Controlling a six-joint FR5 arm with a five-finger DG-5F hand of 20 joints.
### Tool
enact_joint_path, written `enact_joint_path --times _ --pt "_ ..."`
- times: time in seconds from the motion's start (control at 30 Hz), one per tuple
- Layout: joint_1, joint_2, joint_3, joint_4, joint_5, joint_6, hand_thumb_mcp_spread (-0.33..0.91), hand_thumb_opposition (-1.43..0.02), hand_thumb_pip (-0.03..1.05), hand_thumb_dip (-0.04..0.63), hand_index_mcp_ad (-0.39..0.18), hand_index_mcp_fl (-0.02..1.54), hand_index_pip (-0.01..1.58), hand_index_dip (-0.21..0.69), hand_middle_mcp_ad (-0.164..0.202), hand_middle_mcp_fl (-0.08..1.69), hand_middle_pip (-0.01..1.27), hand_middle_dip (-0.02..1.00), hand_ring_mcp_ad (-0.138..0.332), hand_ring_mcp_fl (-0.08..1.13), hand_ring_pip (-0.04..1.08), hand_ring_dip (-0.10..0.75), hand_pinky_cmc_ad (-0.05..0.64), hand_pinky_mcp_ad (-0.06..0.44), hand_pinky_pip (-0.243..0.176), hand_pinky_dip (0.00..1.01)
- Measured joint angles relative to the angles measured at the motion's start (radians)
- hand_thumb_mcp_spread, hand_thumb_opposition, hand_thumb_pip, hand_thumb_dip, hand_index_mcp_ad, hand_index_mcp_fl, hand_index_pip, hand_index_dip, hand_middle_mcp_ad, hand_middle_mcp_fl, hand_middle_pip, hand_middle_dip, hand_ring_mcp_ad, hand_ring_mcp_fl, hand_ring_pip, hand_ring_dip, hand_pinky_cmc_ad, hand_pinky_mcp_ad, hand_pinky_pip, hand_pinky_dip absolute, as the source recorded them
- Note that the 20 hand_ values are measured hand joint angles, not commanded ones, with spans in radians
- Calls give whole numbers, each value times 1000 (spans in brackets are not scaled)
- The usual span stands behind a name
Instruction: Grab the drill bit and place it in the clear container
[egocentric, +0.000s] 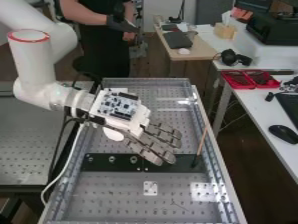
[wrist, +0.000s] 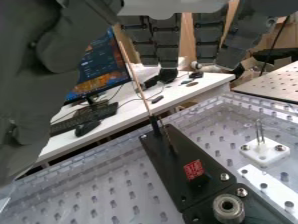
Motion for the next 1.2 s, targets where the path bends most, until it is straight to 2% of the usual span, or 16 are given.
enact_joint_path --times 0.13,0.23,0.43,0.7,0.87,1.07,1.2 --pt "-15 -35 23 7 -6 20 239 -771 419 21 99 161 87 232 152 21 159 26 262 26 93 -16 309 218 -124 298" --pt "-31 -63 42 21 -17 45 258 -771 494 24 87 237 91 232 154 24 161 35 262 12 94 -16 309 218 -124 305" --pt "-63 -116 81 44 -63 88 304 -771 569 101 65 354 108 229 152 19 150 54 264 16 89 -16 309 218 -122 321" --pt "-109 -169 137 71 -163 102 321 -780 646 164 24 403 422 154 147 37 141 77 262 0 87 -16 305 215 -126 321" --pt "-132 -197 169 81 -209 101 346 -791 648 192 10 428 658 138 141 87 143 93 262 0 87 -16 302 208 -126 318" --pt "-148 -223 194 89 -246 75 367 -815 648 213 -17 389 852 129 131 89 138 112 258 -9 84 -12 302 209 -122 274" --pt "-157 -240 203 109 -260 97 379 -815 648 209 -23 323 988 129 133 108 140 126 258 -14 86 -12 302 199 -122 253"
